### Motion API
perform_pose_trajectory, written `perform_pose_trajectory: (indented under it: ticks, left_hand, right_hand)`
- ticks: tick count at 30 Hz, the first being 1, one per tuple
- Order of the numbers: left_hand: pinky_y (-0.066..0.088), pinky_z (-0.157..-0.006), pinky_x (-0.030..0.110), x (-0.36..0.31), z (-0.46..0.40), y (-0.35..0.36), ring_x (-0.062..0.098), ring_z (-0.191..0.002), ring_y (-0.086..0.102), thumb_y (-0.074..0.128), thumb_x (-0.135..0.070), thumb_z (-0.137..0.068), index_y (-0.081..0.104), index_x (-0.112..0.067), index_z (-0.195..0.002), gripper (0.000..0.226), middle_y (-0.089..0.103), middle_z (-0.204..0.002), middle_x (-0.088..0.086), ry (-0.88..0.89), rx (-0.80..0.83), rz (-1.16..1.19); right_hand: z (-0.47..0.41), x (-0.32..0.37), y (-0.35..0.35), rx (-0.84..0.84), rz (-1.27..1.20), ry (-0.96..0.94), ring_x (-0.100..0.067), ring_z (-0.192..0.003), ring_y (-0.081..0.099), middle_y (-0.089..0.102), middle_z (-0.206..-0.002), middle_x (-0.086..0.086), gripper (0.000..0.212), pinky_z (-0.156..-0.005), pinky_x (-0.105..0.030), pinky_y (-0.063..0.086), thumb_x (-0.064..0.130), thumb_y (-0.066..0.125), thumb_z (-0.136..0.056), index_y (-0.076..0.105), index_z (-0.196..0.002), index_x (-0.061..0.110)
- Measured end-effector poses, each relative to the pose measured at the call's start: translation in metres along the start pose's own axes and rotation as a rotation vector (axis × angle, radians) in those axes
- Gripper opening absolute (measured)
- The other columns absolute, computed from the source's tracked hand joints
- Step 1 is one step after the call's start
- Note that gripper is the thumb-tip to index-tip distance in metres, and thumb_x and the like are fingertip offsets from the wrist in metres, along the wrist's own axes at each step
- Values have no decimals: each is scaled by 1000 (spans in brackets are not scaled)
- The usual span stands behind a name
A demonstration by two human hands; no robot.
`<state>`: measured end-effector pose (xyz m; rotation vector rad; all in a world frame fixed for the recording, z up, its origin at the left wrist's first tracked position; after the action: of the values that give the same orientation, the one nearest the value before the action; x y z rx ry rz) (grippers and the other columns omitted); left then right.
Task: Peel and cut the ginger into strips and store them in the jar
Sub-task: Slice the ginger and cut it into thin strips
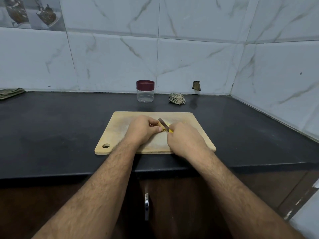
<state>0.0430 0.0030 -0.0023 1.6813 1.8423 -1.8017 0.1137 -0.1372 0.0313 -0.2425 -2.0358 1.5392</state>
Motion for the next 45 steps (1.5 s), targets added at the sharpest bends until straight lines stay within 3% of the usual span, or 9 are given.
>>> perform_pose_trajectory:
  ticks: [7, 11, 17, 23, 28, 32, 36, 40, 45]
  left_hand:
    - [41, -72, 24, 0, 0, 1, 11, -91, 62, 75, -29, -85, 77, -24, -106, 21, 73, -98, -7, 7, 2, -31]
    - [37, -69, 21, 0, -1, 2, 9, -89, 61, 74, -24, -86, 78, -25, -103, 18, 73, -94, -8, 8, 1, -22]
    - [45, -82, 23, 2, -6, 2, 8, -96, 62, 71, -20, -88, 78, -23, -100, 14, 73, -100, -9, -15, -79, -36]
    - [42, -74, 23, -1, -12, 0, 9, -86, 61, 71, -21, -88, 80, -22, -89, 9, 74, -90, -7, -33, -122, -125]
    - [37, -65, 21, -6, -18, -4, 5, -72, 55, 71, -19, -87, 79, -20, -87, 8, 73, -84, -6, -24, -65, -179]
    - [37, -69, 20, -8, -19, -5, 6, -74, 56, 71, -19, -87, 80, -20, -86, 9, 74, -83, -5, -13, -62, -203]
    - [40, -69, 23, -7, -17, -3, 11, -80, 62, 69, -18, -88, 80, -19, -85, 11, 75, -85, -4, -4, -83, -233]
    - [43, -71, 24, -6, -15, -1, 13, -83, 63, 68, -18, -88, 79, -20, -83, 13, 75, -87, -4, 2, -104, -247]
    - [44, -72, 26, -8, -15, 1, 16, -86, 63, 67, -18, -89, 79, -21, -86, 13, 74, -87, -2, -1, -107, -265]
  right_hand:
    - [-3, 0, 8, 0, 32, -10, -22, -90, 50, 62, -108, -3, 27, -70, -31, 40, 16, 44, -96, 61, -115, 21]
    - [-6, 0, 8, 15, 37, -10, -21, -87, 49, 57, -98, 0, 29, -68, -31, 38, 16, 42, -95, 61, -116, 22]
    - [-7, -5, 5, 29, 42, -15, -22, -87, 51, 58, -94, 1, 31, -66, -30, 37, 14, 41, -92, 63, -112, 24]
    - [-7, -4, 1, 48, 60, -33, -23, -86, 48, 50, -91, 1, 34, -66, -30, 36, 13, 42, -92, 63, -116, 24]
    - [-9, -3, 1, 41, 78, -33, -24, -85, 49, 59, -98, -2, 30, -66, -30, 36, 13, 42, -91, 63, -111, 22]
    - [-6, -1, 3, 10, 105, -34, -22, -82, 48, 53, -91, -1, 28, -61, -29, 34, 13, 43, -94, 63, -112, 20]
    - [0, 6, 6, 11, 118, -29, -23, -90, 50, 60, -109, -4, 24, -68, -31, 38, 16, 43, -97, 59, -115, 17]
    - [6, 9, 6, 16, 127, -23, -26, -102, 55, 60, -115, -7, 28, -70, -31, 37, 13, 40, -98, 58, -119, 16]
    - [7, 11, 2, 39, 129, -2, -24, -95, 52, 59, -114, -6, 26, -70, -32, 38, 14, 40, -97, 57, -117, 15]
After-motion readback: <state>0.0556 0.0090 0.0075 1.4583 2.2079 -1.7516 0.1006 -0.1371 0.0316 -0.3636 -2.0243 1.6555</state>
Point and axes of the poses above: each hand's wrist, its own z-axis away from the middle knuckle, its own y-axis out of the palm, x = y × z, the point moved 3 cm from there along -z, towards the middle knuckle
